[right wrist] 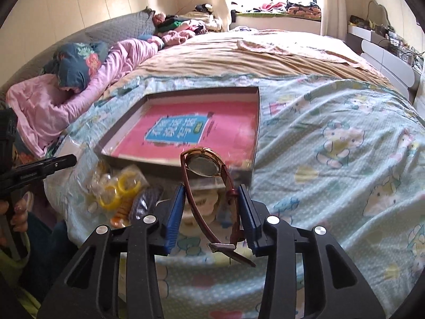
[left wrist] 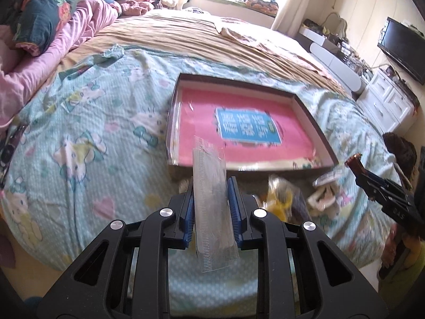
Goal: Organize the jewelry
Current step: 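Carry the clear bag and watch into the box lid and release both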
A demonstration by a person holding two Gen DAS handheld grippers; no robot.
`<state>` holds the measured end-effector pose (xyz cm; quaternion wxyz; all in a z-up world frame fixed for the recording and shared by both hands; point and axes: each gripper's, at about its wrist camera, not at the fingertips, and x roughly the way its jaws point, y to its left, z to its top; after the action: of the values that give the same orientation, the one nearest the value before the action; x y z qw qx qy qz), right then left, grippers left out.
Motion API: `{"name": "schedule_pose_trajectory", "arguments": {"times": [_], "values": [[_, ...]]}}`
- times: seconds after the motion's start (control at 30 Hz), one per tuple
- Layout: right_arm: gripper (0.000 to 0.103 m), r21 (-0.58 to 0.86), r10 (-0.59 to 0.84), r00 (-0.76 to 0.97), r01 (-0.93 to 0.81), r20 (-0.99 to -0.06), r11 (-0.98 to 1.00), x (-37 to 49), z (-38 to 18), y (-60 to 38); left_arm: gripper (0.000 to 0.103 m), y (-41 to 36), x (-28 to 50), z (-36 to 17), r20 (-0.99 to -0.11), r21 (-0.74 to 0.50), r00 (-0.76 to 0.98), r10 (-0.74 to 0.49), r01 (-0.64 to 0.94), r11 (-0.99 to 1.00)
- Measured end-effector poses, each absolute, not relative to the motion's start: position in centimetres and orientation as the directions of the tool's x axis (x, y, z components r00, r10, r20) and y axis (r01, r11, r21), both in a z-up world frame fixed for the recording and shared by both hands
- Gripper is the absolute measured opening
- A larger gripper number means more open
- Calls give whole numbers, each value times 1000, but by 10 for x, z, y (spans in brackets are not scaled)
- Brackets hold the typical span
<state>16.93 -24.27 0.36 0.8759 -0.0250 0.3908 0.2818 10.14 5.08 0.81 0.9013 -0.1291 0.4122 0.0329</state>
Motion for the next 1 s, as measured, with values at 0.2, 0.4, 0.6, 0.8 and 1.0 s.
{"name": "schedule_pose_trajectory", "arguments": {"times": [0.2, 0.4, 0.6, 0.8, 1.0], "values": [[38, 176, 481, 553, -514, -680, 839, 184, 12, -234, 16, 58, 126, 10, -745, -210, 667, -35, -183, 960], [29, 142, 473, 573, -526, -670, 838, 202, 15, -217, 16, 58, 153, 3, -748, -217, 663, -38, -190, 958], [27, 132, 454, 567, -517, -688, 846, 232, 5, -200, 16, 55, 181, -12, -768, -230, 638, -57, -192, 954], [18, 122, 443, 596, -501, -670, 857, 258, 10, -192, 16, 53, 197, -26, -779, -223, 624, -64, -180, 958], [36, 193, 463, 548, -478, -697, 857, 267, 6, -197, 16, 51, 203, -41, -793, -216, 605, -75, -164, 963]]}}
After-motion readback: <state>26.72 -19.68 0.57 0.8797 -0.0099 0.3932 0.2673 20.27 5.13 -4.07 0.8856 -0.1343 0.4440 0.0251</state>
